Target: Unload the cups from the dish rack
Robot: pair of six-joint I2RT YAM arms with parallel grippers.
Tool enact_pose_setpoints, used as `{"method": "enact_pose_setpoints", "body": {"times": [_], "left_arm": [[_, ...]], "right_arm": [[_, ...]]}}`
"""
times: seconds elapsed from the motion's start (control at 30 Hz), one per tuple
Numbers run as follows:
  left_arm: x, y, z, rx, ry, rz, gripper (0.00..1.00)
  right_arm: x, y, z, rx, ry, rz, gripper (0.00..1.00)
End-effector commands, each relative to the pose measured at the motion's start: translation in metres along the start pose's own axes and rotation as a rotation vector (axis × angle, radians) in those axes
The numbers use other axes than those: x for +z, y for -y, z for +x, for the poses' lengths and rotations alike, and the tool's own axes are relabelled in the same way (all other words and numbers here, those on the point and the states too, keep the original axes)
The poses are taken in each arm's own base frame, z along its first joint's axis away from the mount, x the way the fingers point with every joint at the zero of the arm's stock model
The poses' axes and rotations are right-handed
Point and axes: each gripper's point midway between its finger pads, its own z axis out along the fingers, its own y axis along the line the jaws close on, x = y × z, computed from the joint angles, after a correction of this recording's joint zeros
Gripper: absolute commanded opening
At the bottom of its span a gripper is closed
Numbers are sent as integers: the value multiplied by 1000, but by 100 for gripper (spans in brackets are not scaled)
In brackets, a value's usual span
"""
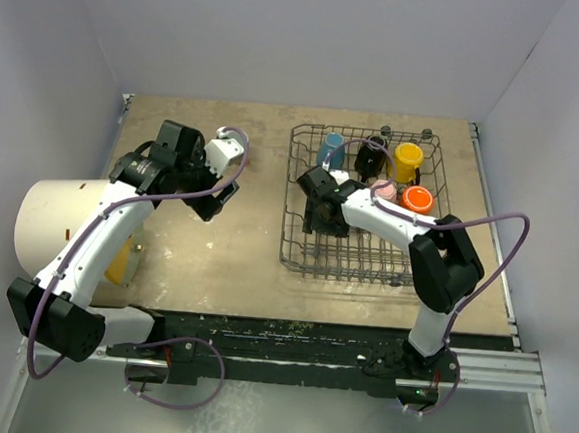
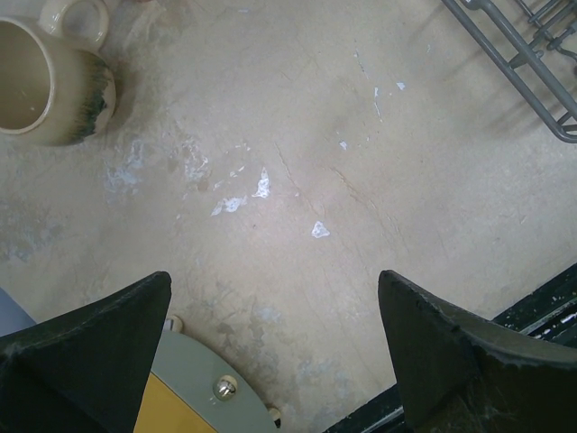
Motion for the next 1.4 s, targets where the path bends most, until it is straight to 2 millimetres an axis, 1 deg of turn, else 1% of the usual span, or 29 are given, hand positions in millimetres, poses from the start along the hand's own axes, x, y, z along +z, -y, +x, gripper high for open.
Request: {"method": "enact_pose_setpoints", "body": {"times": [0.0, 0.13, 0.23, 0.33, 0.4, 0.5, 0.6, 0.63, 0.87, 1.0, 1.1, 1.23, 1.3, 1.37], "left_arm": [[-5, -6, -9, -7, 37, -23, 99], [-8, -4, -7, -21, 30, -19, 99], [-14, -2, -5, -16, 25, -14, 99], [-22, -4, -4, -11, 17, -31, 99], [-28, -5, -4, -4, 20, -35, 99], [-32, -4, -4, 1, 19, -37, 99], [-33, -3, -4, 8, 18, -27, 99], [-34, -2, -4, 15, 21, -20, 99], [-41, 1, -11, 68, 73, -7, 99], [-45, 4, -16, 111, 114, 7, 99], [-47, 9, -18, 140, 163, 19, 99], [-49, 16, -20, 207, 240, 30, 99], [-50, 20, -22, 248, 276, 39, 99], [-50, 24, -25, 264, 302, 54, 99]], "right_arm": [[-16, -3, -32, 35, 134, -30, 63], [-17, -1, -35, 49, 186, -55, 56], [-16, 0, -38, 57, 219, -63, 49], [-13, -1, -41, 57, 234, -56, 41], [-12, -2, -45, 61, 250, -55, 33], [-14, -6, -49, 75, 267, -65, 18], [-24, -6, -54, 94, 289, -75, 2], [-30, -5, -56, 101, 299, -80, 0], [-83, -2, -79, 147, 372, -136, 0], [-113, -9, -91, 176, 397, -211, 0], [-135, -16, -93, 213, 387, -289, 0], [-165, -36, -91, 269, 358, -461, 0], [-175, -43, -87, 301, 334, -528, 0], [-181, -47, -84, 335, 310, -569, 0]]}}
